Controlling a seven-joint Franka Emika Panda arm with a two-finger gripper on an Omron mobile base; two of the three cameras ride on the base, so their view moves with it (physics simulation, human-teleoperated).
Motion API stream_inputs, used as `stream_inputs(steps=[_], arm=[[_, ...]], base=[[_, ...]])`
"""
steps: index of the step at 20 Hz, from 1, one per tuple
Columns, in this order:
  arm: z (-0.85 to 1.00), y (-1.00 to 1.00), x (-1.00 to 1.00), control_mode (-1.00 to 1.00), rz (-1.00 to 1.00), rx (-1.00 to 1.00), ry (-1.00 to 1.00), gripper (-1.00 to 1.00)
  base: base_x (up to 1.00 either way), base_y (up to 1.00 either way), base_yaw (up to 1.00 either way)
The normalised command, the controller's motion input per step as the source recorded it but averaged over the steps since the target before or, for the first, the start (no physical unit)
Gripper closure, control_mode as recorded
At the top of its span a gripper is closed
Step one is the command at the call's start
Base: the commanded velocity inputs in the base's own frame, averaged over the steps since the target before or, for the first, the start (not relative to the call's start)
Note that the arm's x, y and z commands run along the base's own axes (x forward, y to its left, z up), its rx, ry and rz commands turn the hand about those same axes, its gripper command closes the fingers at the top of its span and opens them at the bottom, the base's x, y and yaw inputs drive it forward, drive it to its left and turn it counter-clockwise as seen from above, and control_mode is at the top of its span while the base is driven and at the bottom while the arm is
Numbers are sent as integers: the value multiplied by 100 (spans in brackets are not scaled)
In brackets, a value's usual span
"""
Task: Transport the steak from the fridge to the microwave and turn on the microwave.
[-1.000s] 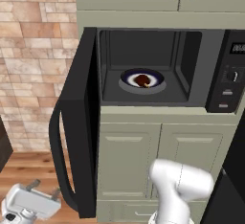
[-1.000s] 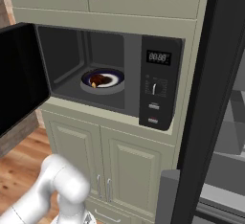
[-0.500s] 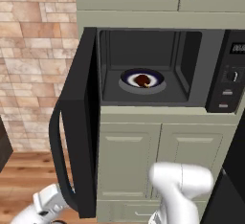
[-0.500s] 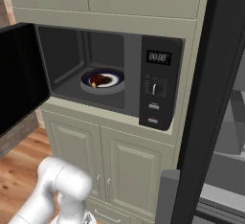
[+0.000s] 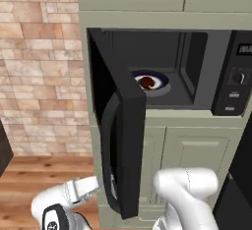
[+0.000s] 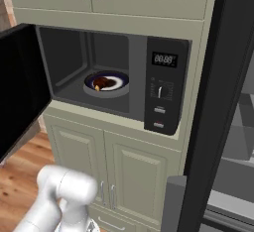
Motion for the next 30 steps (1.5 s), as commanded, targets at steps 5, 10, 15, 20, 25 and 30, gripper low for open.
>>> stream_inputs(steps=[5, 10, 15, 20, 25, 30], arm=[[55, -74, 0, -100, 0, 18, -17, -100], [47, -84, 0, -100, 0, 19, -6, -100], [43, -80, 0, -100, 2, 14, 4, -100], [51, -58, 12, -100, 10, 7, 20, -100], [45, -51, 19, -100, 10, 4, 21, -100], [41, -49, 23, -100, 8, 3, 17, -100]], base=[[0, 0, 0], [0, 0, 0], [0, 0, 0], [0, 0, 0], [0, 0, 0], [0, 0, 0]])
